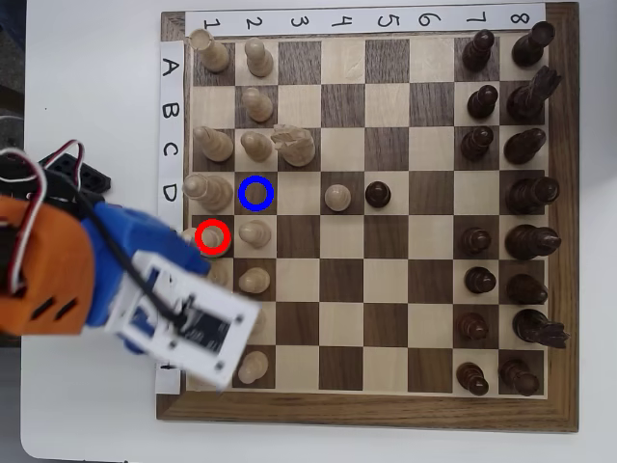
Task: Move the piece to destination
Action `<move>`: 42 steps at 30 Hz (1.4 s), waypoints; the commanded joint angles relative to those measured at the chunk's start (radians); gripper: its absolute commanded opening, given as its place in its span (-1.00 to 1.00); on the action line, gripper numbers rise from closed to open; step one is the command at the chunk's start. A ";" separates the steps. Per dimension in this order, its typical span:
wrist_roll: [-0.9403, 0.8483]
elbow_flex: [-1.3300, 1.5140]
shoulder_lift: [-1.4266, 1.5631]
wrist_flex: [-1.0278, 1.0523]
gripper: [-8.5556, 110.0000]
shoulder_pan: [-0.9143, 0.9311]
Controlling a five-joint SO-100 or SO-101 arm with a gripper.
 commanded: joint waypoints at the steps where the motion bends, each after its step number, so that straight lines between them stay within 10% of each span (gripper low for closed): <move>1: 0.236 0.008 -0.012 0.005 -0.36 -0.158; 42: 0.373 0.275 -0.078 -0.003 -0.56 -0.149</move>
